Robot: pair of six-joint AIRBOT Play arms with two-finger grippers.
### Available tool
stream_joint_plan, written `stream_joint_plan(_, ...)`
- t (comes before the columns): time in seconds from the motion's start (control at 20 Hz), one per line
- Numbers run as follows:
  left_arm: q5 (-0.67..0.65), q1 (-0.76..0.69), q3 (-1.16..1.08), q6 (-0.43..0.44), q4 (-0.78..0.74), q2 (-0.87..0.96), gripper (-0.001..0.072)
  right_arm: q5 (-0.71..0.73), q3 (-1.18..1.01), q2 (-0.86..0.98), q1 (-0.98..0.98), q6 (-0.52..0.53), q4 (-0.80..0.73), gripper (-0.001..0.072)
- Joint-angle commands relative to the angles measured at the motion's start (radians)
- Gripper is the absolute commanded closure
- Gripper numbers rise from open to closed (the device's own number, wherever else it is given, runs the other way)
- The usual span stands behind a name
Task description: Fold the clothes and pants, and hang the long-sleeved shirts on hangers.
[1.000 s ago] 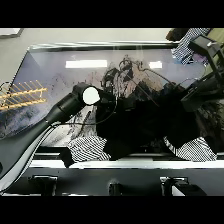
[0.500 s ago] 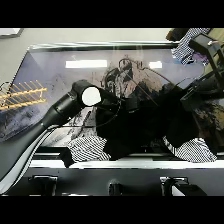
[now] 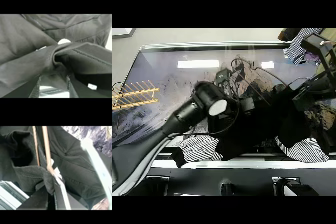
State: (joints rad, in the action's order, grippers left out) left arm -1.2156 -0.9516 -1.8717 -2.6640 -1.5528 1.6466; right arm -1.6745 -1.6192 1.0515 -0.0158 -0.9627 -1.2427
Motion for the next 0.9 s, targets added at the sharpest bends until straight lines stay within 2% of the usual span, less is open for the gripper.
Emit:
stream_joint_plan(0.0,0.046,-0.021,-0.005,-0.087,-0.012,0.057,0.0317,0.001,0.000,0.000,0.001,0.001,0.000,0.0680)
stream_joint_plan(0.1,0.053,-0.020,-0.005,-0.113,-0.035,0.075,0.0314,0.001,0.000,0.000,0.001,0.001,0.000,0.0680)
stream_joint_plan(0.65,0.216,-0.012,-0.005,-0.131,-0.036,0.129,0.0313,0.001,0.000,0.000,0.001,0.001,0.001,0.0680)
stream_joint_plan(0.85,0.222,-0.008,-0.005,-0.130,-0.036,0.147,0.0317,0.001,0.000,0.000,0.001,0.001,0.001,0.0680)
